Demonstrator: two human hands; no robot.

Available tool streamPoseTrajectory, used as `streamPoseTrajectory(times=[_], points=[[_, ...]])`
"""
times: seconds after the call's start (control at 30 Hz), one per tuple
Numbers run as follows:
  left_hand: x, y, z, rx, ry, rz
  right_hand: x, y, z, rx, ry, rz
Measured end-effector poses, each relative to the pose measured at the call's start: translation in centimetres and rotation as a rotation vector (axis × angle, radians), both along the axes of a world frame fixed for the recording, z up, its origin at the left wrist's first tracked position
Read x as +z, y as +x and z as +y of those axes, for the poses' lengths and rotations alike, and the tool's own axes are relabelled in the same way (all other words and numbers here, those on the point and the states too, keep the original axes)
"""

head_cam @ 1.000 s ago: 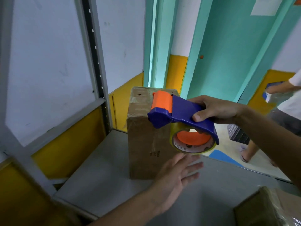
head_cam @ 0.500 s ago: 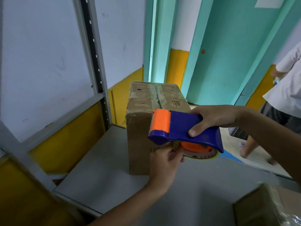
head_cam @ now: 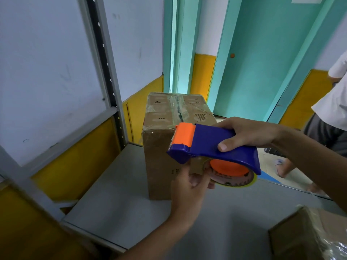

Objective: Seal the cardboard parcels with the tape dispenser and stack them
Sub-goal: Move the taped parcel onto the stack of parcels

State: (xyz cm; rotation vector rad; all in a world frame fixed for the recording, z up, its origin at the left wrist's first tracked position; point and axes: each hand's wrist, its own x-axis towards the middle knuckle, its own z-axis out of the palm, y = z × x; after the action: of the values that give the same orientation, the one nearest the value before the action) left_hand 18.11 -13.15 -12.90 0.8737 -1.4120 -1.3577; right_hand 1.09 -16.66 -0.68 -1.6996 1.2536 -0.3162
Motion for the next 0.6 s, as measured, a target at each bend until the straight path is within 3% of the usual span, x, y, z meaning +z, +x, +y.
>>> streamPoseTrajectory(times=[0.1,0.27,0.37,0.5,0.6], points=[[-0.9,1.5,-0.6,-0.023,-0.149,-0.137,-0.7,-0.3,0.4,-0.004,0.006,-0.070],[-4.3,4.8,-3.7,0.101,-0.722,-0.557,-2.0,-0.6,1.0,0.007,0.096,-0.091],[-4.2,5.7,-4.2,0.119,-0.755,-0.601,-3.3,-0.2,1.2,0.048,0.152,-0.115],[-3.0,6.1,-3.7,-0.022,-0.684,-0.567,-3.6,-0.1,1.0,0.072,0.183,-0.154],[-3.0,7.8,-3.8,-0.002,-0.920,-0.723,-3.0,-0.5,0.9,0.105,0.164,-0.149]])
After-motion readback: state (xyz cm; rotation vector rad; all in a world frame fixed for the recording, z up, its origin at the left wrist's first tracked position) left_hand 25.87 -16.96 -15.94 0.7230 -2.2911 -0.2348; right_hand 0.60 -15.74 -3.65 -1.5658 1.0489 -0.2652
